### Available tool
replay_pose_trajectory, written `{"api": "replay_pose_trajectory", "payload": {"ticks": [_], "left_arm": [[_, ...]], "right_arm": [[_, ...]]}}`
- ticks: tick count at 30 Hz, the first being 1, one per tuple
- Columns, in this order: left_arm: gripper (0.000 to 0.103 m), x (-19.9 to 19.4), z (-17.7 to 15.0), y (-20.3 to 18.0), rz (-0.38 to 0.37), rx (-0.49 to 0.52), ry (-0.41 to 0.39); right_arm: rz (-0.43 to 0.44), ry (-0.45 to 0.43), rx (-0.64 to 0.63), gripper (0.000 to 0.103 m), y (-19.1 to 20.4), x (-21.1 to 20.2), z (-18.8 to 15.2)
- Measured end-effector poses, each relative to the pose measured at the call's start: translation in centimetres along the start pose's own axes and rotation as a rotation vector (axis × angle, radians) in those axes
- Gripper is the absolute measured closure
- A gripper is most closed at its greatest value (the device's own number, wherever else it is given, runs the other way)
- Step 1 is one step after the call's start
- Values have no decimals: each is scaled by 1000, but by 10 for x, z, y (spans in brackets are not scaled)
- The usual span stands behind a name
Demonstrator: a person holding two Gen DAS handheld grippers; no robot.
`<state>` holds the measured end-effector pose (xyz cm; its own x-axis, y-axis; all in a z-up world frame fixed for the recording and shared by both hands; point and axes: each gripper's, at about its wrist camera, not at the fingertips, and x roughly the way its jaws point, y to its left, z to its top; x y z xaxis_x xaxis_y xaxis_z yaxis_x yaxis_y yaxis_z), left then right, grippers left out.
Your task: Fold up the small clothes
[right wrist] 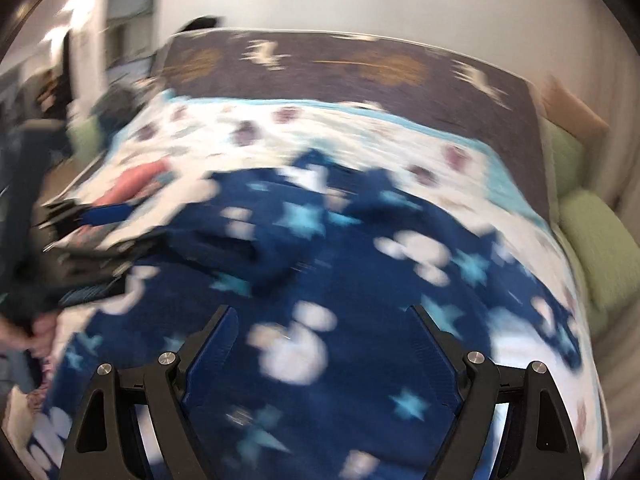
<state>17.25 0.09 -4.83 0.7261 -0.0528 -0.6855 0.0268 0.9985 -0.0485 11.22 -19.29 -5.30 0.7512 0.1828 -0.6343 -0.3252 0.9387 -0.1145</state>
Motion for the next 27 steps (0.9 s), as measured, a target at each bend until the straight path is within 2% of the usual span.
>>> {"api": "replay_pose_trajectory", "payload": {"ticks": [2,4,7,10,13,15,16,17,18,19,22,24,25,26,27], "left_arm": [[42,16,-2,10,16,-64,43],[42,34,-8,15,1,-112,110],[42,49,-18,9,28,-102,146],[42,58,-32,-1,66,-68,149],[42,60,-37,-5,61,-62,152],[42,58,-39,1,36,-84,154],[41,57,-37,6,25,-95,154],[40,57,-36,11,8,-111,153],[40,57,-37,15,-11,-129,154],[40,57,-37,18,-22,-139,153],[40,57,-37,18,-22,-140,150],[38,58,-36,16,-13,-133,149],[38,58,-36,16,-10,-131,150],[37,58,-36,16,-9,-131,149],[37,58,-36,16,-11,-134,148]], "right_arm": [[30,8,-45,21,21,14,17],[7,14,-96,24,40,31,31],[-70,24,-192,25,61,61,46],[-145,77,-316,25,79,97,49],[-277,124,-430,26,87,131,45],[-325,146,-459,27,83,148,44],[-326,153,-453,40,80,153,45],[-317,171,-435,72,75,157,47],[-297,192,-389,88,66,158,49],[-267,185,-326,91,55,154,53],[-213,112,-61,91,1,123,61],[-158,85,206,91,-57,102,53],[-95,100,363,85,-91,96,40],[-41,125,486,72,-116,94,27],[32,175,654,66,-151,93,2]]}}
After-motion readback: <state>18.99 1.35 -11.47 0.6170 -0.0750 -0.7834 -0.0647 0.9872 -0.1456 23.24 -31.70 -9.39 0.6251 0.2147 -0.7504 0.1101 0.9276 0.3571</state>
